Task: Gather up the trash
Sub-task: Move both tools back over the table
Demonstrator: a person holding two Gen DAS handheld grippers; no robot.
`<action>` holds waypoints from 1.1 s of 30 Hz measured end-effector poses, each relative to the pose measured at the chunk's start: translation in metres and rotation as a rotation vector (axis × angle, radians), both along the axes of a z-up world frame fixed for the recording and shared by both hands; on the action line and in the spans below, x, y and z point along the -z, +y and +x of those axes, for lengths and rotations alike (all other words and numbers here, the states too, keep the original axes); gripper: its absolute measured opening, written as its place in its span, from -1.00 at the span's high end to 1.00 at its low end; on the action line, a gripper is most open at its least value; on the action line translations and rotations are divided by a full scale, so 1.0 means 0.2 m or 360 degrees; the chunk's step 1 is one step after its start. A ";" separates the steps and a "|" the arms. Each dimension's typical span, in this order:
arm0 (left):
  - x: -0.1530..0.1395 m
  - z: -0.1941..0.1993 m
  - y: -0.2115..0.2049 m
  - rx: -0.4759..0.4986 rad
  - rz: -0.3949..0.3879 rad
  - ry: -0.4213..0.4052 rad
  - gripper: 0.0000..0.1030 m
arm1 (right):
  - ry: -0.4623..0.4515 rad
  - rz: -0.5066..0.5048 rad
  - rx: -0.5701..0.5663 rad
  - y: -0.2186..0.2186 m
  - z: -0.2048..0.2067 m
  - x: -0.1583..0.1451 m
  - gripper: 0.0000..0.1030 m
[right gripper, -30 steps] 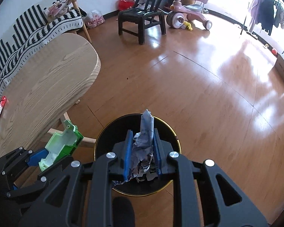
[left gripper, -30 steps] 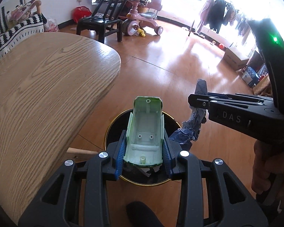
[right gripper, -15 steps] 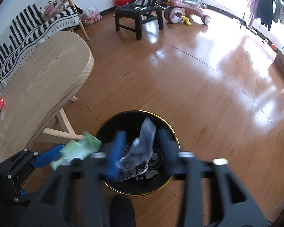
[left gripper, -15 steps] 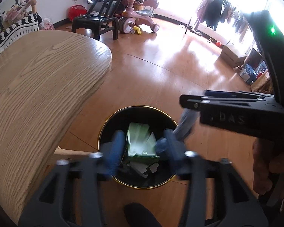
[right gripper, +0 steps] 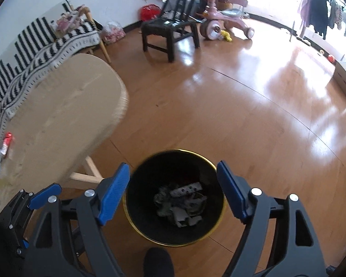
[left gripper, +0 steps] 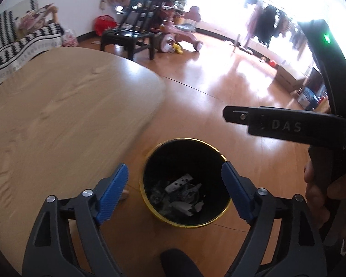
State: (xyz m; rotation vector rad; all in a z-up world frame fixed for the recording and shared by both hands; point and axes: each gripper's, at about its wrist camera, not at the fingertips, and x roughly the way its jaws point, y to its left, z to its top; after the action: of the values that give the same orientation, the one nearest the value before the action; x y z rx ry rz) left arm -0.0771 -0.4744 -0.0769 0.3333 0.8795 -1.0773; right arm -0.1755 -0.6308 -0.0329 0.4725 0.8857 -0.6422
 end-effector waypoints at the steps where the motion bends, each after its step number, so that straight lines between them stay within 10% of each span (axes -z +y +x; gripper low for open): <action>1: -0.02 0.02 0.04 -0.0025 -0.0003 -0.0007 -0.61 | -0.0013 -0.0016 -0.0017 0.03 0.02 -0.02 -0.54; 20: -0.31 0.84 1.78 -0.1234 0.0093 -0.0207 -0.82 | -0.0259 -0.0035 -0.0694 1.21 0.96 -0.28 -0.68; 33: -0.15 1.21 2.35 -0.1714 -0.0013 0.0153 -0.83 | -0.0188 0.0076 -0.0895 1.90 1.62 -0.13 -0.71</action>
State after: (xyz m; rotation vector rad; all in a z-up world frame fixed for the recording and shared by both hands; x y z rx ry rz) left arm 0.1645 -0.0034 -0.0472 -0.2113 0.9509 -0.0935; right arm 0.1491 -0.2514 -0.0079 0.2796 0.8714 -0.0782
